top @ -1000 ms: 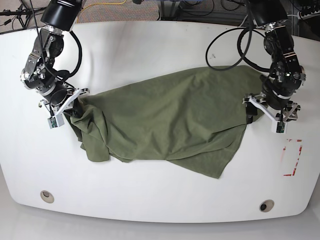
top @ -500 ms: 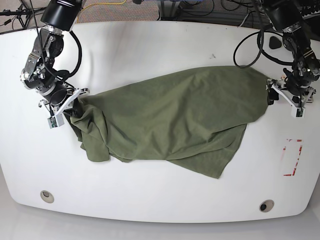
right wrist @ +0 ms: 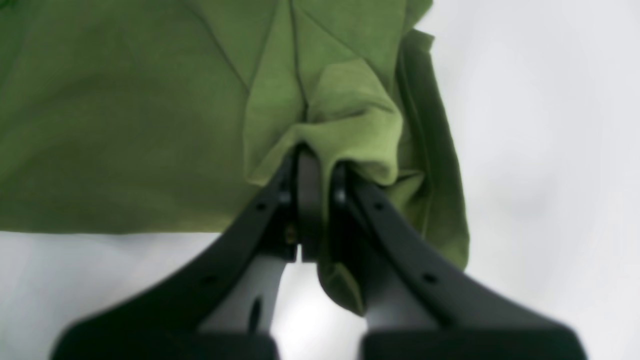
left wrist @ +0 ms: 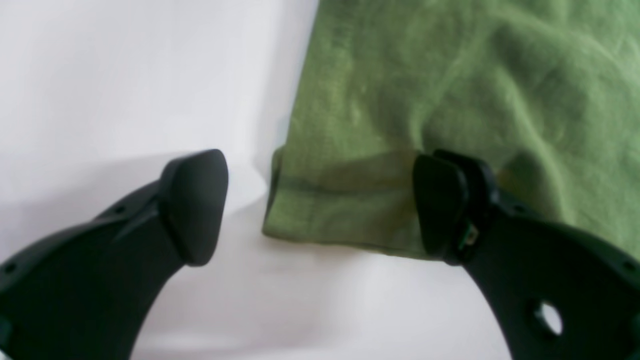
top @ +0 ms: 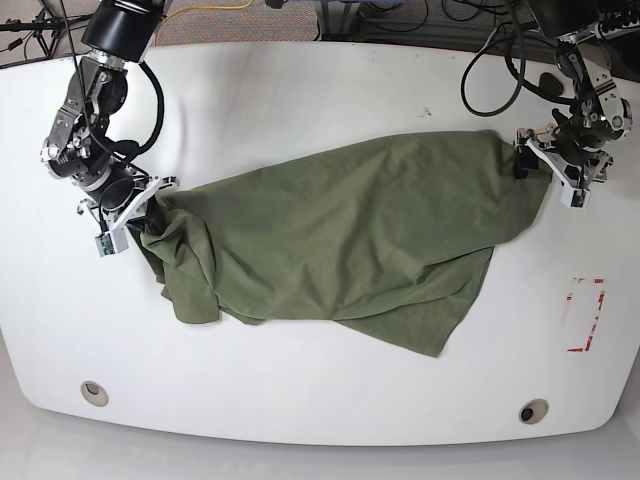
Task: Fold the T-shirt properly
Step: 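Hold the shirt spread between both grippers, adjusting the left gripper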
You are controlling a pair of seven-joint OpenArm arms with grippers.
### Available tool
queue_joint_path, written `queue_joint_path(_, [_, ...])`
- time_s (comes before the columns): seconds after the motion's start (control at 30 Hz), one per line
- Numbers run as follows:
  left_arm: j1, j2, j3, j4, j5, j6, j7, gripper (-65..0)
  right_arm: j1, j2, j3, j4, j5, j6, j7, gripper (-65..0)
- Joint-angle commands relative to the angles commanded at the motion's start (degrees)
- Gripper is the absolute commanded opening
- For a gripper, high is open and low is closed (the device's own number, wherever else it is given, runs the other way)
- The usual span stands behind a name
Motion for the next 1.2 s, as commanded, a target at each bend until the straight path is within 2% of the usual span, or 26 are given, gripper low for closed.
queue_joint_path(0.17, [0.26,0.09,0.26,0.0,0.0,-5.67,1.14,-12.1,0.0,-0.09,0.0,0.0,0.09,0.0,0.0,-65.0])
queue_joint_path(0.23, [-0.35,0.88,0.26,0.0,0.0,-5.67,3.34,-12.2,0.0,-0.09,0.0,0.0,0.09,-0.09,0.0,-65.0])
queue_joint_path(0.3, [-1.05,1.67,0.26,0.26,0.0,-5.67,5.45,-15.3,0.09,-0.09,0.0,0.0,0.09,-0.09,0.0,-65.0])
queue_joint_path(0.33, [-1.32,1.85,0.26,0.26,0.0,-5.67,6.15,-18.2,0.09,-0.09,0.0,0.0,0.09,-0.09,0.0,-65.0])
queue_joint_path(0.47, [-2.11,2.9,0.26,0.0,0.18,-5.67,6.86,-36.5,0.09,-0.09,0.0,0.0,0.09,-0.09,0.0,-65.0])
queue_joint_path(0.53, [-2.2,2.9,0.35,0.0,0.26,-5.67,6.95,-50.6,0.09,-0.09,0.0,0.0,0.09,-0.09,0.0,-65.0])
queue_joint_path(0.57, [-2.2,2.9,0.44,0.0,0.26,-5.67,6.95,-52.4,0.09,-0.09,0.0,0.0,0.09,-0.09,0.0,-65.0])
queue_joint_path(0.63, [-2.11,2.99,2.2,0.0,0.26,-5.67,6.95,-61.0,0.09,-0.09,0.09,0.0,0.09,-0.09,0.0,-65.0])
queue_joint_path(0.73, [-1.85,2.99,3.25,0.35,0.18,-5.67,6.95,-63.3,0.0,-0.09,0.09,0.0,0.09,-0.09,0.0,-65.0])
queue_joint_path(1.0, [-2.02,2.99,3.08,0.79,0.09,-5.67,6.86,-65.0,0.0,-0.09,0.09,0.09,0.18,-0.18,0.0,-65.0])
queue_joint_path(1.2, [-2.02,3.08,3.25,5.1,0.18,-5.67,6.95,-65.0,0.0,-1.32,0.18,0.44,0.09,-0.18,-0.09,-65.0])
